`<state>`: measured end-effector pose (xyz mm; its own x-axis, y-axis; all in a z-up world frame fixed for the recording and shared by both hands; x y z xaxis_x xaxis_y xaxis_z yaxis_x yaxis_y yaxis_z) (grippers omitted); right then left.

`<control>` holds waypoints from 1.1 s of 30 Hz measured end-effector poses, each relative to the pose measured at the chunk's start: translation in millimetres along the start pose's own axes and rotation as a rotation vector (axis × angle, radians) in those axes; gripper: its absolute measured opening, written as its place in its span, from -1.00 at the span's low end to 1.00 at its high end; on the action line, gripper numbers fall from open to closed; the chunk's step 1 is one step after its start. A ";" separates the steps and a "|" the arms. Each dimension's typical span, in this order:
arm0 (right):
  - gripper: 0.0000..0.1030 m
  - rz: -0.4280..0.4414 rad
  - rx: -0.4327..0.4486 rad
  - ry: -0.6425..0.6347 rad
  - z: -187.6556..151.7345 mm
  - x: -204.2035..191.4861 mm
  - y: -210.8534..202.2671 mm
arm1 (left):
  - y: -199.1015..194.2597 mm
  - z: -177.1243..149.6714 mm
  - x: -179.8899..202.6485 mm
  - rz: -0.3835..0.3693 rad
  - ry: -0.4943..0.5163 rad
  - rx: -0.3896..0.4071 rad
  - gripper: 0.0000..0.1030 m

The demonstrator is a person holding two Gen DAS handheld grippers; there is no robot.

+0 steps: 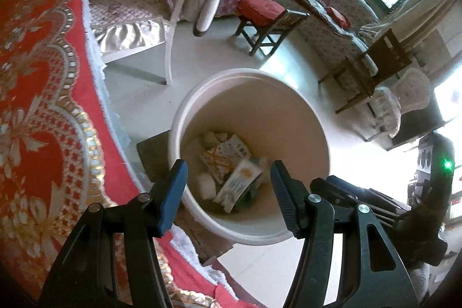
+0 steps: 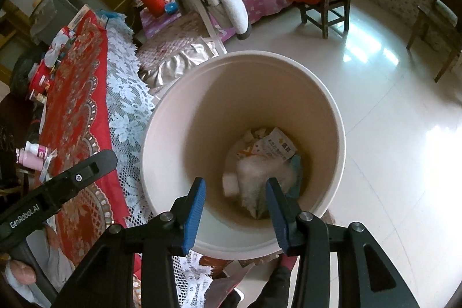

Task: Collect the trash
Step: 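Move both tools back over the table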

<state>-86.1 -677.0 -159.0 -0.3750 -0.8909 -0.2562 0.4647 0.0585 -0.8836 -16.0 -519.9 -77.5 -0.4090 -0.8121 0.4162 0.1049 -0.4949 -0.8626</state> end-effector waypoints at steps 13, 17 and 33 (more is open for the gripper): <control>-0.15 0.044 0.024 -0.126 12.2 -68.7 -2.5 | -50.9 -5.4 -59.8 0.113 -0.066 0.112 0.13; -0.14 0.073 0.022 -0.177 15.2 -99.6 1.4 | -72.2 -9.9 -88.7 0.155 -0.096 0.148 0.13; 0.00 0.226 -0.034 -0.413 9.2 -254.3 36.2 | -163.3 -44.6 -240.4 0.276 -0.336 0.237 0.13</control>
<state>33.5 -452.4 -122.2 0.0861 -0.9583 -0.2726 0.4688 0.2804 -0.8376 24.8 -230.0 -49.6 -0.0266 -0.9582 0.2850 0.3877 -0.2726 -0.8805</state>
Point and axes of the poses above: each gripper's, at about its wrist camera, not at the fingertips, and y roughly the way its jaws point, x to its right, z to its top, the point moved 5 cm from there along y, roughly the way its jaws point, and after that the axes turned 12 degrees about -y, right-handed, at the moved point
